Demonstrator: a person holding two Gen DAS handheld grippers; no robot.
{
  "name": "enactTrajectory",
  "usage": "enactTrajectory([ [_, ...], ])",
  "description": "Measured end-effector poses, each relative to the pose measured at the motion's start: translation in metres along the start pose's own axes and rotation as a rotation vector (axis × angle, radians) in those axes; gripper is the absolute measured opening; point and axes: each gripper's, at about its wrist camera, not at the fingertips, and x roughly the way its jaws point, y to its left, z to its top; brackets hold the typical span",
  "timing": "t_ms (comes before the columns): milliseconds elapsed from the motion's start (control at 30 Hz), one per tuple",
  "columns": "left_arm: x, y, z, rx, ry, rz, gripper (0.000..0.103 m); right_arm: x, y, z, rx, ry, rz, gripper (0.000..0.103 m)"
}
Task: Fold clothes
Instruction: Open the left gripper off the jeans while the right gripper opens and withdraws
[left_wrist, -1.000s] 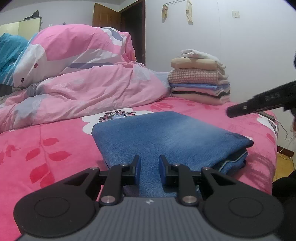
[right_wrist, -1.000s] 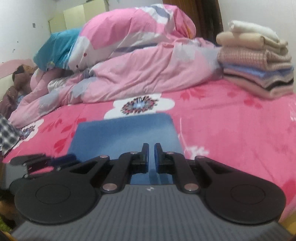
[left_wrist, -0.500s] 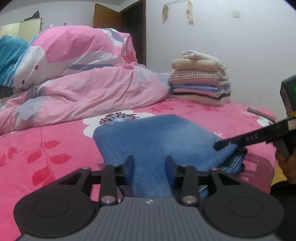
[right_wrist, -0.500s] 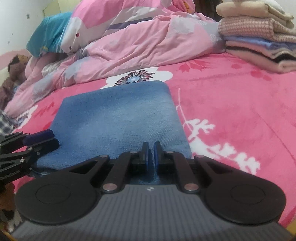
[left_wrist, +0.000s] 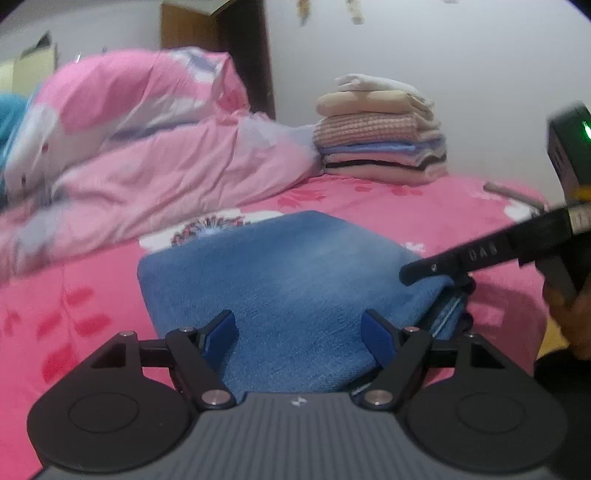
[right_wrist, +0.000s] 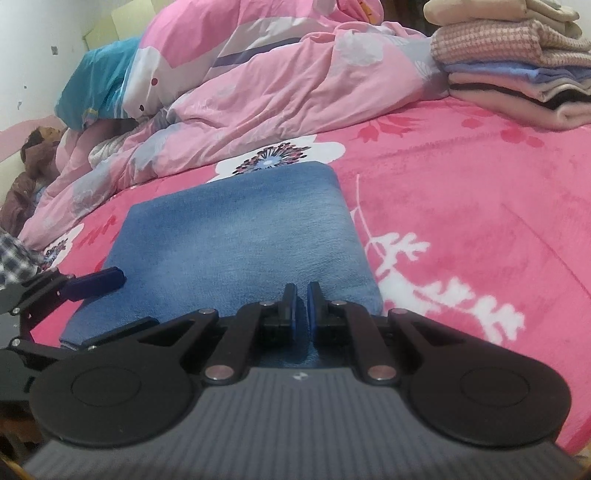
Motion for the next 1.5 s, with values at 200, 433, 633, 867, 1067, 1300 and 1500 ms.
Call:
enactTrajectory([
  [200,0.0,-0.001,0.0,0.006,0.0,0.008,0.077,0.0,0.0,0.0,0.005,-0.002,0.004,0.005],
  [433,0.002,-0.003,0.002,0.0,0.009,0.015,0.079,0.001,-0.002,0.0,0.0,-0.002,0.002,0.005],
  [633,0.002,-0.004,0.001,0.0,0.009,0.024,0.08,0.0,0.0,-0.001,-0.006,-0.003,-0.005,0.005],
  [867,0.003,-0.005,0.0,-0.005,0.003,0.024,0.082,0.001,0.002,0.0,-0.018,-0.003,-0.014,0.005],
  [1067,0.0,-0.003,0.002,-0.005,-0.007,0.021,0.083,-0.001,0.006,-0.001,-0.032,-0.009,-0.027,0.005],
  [1300,-0.011,-0.003,0.018,-0.003,-0.064,0.022,0.084,-0.026,-0.003,0.016,-0.046,-0.109,-0.051,0.017],
  [1500,0.01,-0.009,0.031,-0.033,-0.069,-0.019,0.085,-0.003,-0.049,0.051,-0.046,-0.099,-0.164,0.019],
])
